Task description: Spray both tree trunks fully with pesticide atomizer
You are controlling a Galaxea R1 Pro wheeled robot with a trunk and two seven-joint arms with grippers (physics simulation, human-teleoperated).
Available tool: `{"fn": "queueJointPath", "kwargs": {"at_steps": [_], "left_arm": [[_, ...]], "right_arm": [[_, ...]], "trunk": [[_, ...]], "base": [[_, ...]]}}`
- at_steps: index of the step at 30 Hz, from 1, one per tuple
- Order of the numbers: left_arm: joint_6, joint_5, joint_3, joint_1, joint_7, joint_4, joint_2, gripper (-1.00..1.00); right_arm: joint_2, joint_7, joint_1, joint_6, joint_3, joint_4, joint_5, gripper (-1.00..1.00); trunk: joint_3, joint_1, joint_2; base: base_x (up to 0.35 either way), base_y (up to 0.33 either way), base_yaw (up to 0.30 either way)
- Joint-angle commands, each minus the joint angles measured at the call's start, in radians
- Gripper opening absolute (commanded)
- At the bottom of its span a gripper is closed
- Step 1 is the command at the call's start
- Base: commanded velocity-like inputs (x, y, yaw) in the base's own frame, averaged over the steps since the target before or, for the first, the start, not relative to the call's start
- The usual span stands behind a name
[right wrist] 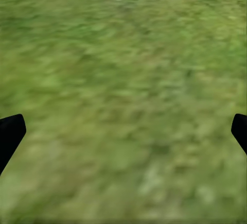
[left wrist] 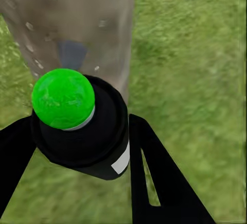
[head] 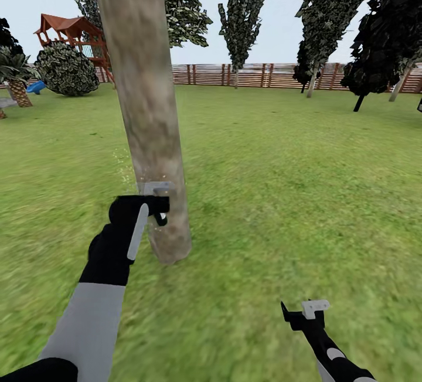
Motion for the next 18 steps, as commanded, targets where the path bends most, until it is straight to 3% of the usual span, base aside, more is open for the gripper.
{"fn": "queueJointPath", "kwargs": {"at_steps": [1, 4, 6, 8, 12, 16, 18], "left_arm": [[0.001, -0.013, -0.005, -0.001, 0.000, 0.000, -0.003, -1.00], [0.003, -0.008, 0.003, 0.002, 0.000, -0.056, 0.006, -1.00], [0.003, -0.009, 0.030, 0.003, 0.000, -0.076, 0.016, -1.00], [0.004, -0.008, 0.083, 0.003, -0.001, -0.084, 0.038, -1.00], [0.004, -0.001, 0.109, 0.003, -0.001, -0.087, 0.056, -1.00], [0.004, -0.001, 0.085, 0.005, -0.001, -0.092, 0.033, -1.00], [0.004, -0.004, 0.019, 0.009, -0.001, -0.092, 0.026, -1.00]], "right_arm": [[0.000, 0.000, 0.000, 0.000, 0.000, 0.000, 0.000, 1.00], [0.000, 0.000, 0.000, 0.000, 0.000, 0.000, 0.000, 1.00], [0.000, 0.000, 0.000, 0.000, 0.000, 0.000, 0.000, 1.00], [0.000, 0.000, 0.000, 0.000, 0.000, 0.000, 0.000, 1.00], [0.000, 0.000, 0.000, 0.000, 0.000, 0.000, 0.000, 1.00], [0.000, 0.000, 0.000, 0.000, 0.000, 0.000, 0.000, 1.00], [0.001, 0.000, 0.000, 0.000, 0.000, 0.001, 0.000, 1.00]], "trunk": [[0.000, 0.000, 0.000], [0.000, 0.000, 0.000], [0.000, 0.000, 0.000], [0.000, 0.000, 0.000], [0.000, 0.000, 0.000], [0.000, 0.000, 0.000], [0.000, 0.000, 0.000]], "base": [[0.000, 0.000, 0.000], [0.000, 0.000, 0.000], [0.000, 0.000, 0.000], [0.000, 0.000, 0.000], [0.000, 0.000, 0.000], [0.000, 0.000, 0.000], [0.000, 0.000, 0.000]]}}
